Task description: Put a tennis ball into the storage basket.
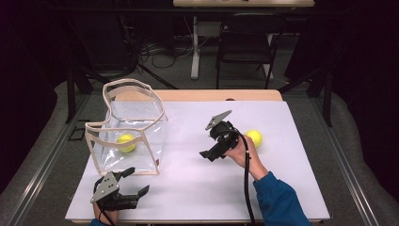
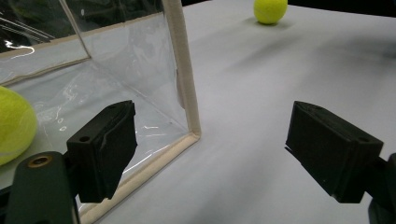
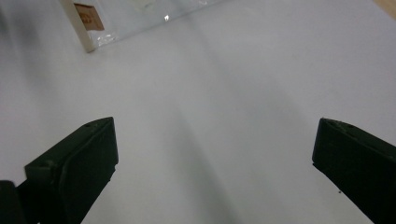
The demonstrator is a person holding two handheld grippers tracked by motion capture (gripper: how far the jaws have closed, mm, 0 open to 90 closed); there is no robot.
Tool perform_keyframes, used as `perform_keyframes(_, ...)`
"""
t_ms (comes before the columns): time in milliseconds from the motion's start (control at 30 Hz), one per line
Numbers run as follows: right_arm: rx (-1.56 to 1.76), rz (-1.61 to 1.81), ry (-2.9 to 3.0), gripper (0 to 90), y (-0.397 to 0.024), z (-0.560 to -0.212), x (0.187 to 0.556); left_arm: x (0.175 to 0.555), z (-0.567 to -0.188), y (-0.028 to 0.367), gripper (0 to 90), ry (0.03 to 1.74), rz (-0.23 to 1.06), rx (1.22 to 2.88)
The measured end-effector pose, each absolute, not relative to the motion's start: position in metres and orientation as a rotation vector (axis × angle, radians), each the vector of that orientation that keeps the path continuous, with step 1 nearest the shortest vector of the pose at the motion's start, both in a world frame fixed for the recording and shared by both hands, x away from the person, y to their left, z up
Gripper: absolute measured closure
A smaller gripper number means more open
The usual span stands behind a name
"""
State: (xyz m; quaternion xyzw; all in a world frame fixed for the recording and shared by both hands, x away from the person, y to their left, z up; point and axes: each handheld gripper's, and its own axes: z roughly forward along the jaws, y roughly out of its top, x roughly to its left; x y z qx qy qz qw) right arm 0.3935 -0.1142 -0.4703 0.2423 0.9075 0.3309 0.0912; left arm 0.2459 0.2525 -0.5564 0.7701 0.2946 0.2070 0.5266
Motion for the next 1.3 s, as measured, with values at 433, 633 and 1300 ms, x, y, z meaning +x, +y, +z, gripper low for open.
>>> perform_keyframes(433,0.781,0.981,2.704,0.0,-0.131,-0.494,0.388,0.246,-0.556,0.252,15.9,0.703,0.498,1.847)
perform_keyframes(633,0.808,0.98,2.7,0.0,-0.14,-0.499,0.382,0.245,-0.556,0.252,15.9,0.699,0.499,1.846)
perform_keyframes(1300,0.86,0.945,2.668,0.0,-0.165,-0.502,0.375,0.243,-0.555,0.252,15.9,0.698,0.508,1.847)
